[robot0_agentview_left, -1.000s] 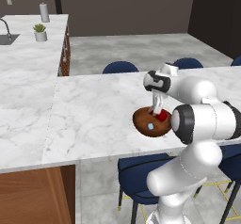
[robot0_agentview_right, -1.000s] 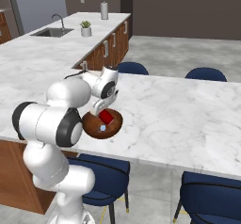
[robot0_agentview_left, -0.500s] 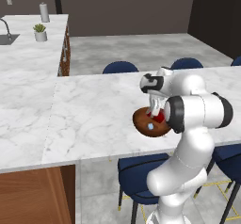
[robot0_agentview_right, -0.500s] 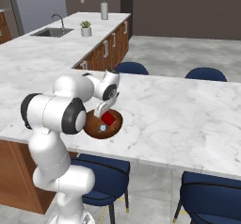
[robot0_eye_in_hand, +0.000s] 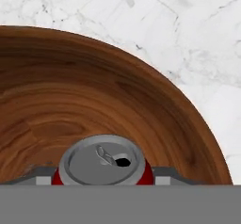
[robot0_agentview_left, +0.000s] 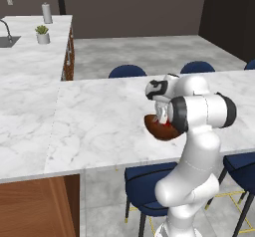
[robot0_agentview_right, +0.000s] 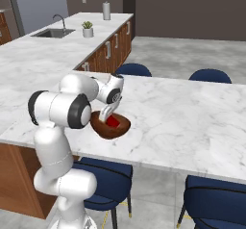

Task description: Open the fridge, grab two sodas, and place both sodas inside the bowl with ice on the dining counter.

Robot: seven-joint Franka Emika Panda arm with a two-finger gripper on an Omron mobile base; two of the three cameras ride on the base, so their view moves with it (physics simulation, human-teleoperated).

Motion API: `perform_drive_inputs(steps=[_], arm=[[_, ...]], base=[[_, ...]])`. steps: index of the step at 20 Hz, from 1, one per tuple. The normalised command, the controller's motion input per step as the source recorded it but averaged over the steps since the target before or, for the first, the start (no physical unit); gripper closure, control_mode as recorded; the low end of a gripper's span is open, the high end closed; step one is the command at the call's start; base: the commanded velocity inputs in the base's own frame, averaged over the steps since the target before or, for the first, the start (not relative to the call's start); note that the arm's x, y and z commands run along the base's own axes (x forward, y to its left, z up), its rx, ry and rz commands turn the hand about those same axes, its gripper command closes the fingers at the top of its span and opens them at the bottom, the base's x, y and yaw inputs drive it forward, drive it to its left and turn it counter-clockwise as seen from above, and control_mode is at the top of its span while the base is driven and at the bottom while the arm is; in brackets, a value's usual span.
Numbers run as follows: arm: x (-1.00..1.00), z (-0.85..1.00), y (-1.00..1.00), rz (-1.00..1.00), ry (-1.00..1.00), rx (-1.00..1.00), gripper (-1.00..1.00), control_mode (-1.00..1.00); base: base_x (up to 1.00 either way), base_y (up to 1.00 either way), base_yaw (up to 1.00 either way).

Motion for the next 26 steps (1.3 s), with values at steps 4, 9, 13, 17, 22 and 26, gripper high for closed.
perform_drive_inputs(steps=[4, 9, 13, 17, 22, 26], arm=[[0.00, -0.24, 0.10, 0.06, 0.00, 0.00, 1.00, -1.00], [-0.27, -0.19, 0.13, 0.03, -0.02, -0.02, 1.00, -1.00], [-0.47, -0.04, 0.06, 0.00, -0.08, -0.04, 1.00, -1.00], [-0.45, 0.00, 0.01, 0.00, -0.11, -0.05, 1.00, -1.00], [-0.09, 0.00, 0.00, 0.00, -0.06, -0.04, 1.00, -1.00], [0.00, -0.03, 0.05, 0.00, -0.02, -0.01, 1.00, -1.00]], base=[[0.00, 0.00, 0.00], [0.00, 0.00, 0.00], [0.00, 0.00, 0.00], [0.00, 0.00, 0.00], [0.00, 0.00, 0.00], [0.00, 0.00, 0.00]])
